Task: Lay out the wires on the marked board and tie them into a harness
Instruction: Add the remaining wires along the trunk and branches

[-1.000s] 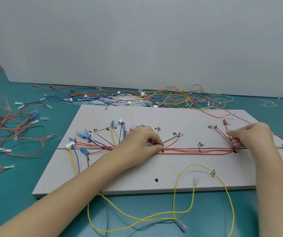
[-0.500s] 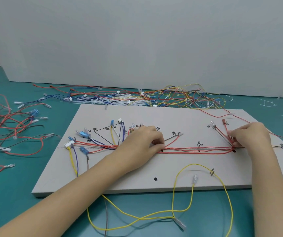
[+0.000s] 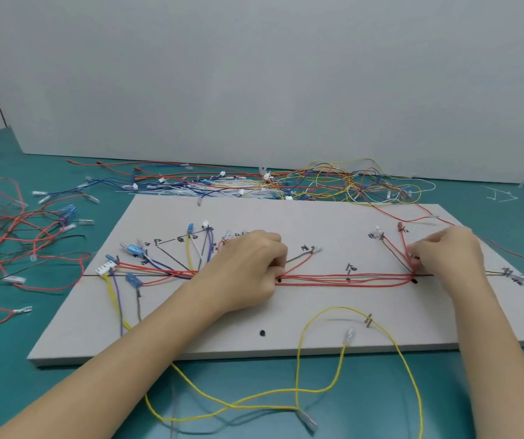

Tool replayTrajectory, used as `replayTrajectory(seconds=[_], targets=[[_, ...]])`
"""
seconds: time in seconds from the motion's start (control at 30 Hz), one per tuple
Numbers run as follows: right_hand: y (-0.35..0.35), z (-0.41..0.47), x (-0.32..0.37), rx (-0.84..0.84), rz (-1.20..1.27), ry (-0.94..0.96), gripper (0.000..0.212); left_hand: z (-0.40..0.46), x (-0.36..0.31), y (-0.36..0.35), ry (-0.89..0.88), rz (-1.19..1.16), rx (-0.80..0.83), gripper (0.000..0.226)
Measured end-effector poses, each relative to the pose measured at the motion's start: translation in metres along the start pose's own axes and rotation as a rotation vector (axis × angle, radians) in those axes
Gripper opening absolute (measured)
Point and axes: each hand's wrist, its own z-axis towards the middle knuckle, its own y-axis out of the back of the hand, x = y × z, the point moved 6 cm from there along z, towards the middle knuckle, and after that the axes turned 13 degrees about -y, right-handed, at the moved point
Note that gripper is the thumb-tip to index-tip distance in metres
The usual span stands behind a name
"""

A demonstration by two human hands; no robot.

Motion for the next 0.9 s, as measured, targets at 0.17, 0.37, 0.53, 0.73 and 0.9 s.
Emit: replayTrajectory(seconds=[0.17, 0.37, 0.53, 0.73, 0.9], targets=[[-0.017, -0.004, 0.018, 0.044, 0.1, 0.054, 0.012, -0.006, 0.024, 0.009, 0.087, 0.001, -0.021, 0.009], [-0.019, 0.001, 0.013, 0.182, 0.284, 0.041, 0.008, -0.008, 0.035, 0.003, 0.168, -0.078, -0.072, 0.018], [-0.024, -0.001, 0.007, 0.29, 0.44, -0.096, 0.011, -0.008, 0.037, 0.002, 0.178, -0.12, -0.08, 0.023], [-0.026, 0.0, 0.003, 0.299, 0.467, -0.148, 0.014, -0.008, 0.037, 0.001, 0.201, -0.124, -0.085, 0.022], [-0.028, 0.007, 0.001, 0.301, 0.53, -0.169, 0.016, -0.007, 0.036, 0.0, 0.21, -0.143, -0.08, 0.021]])
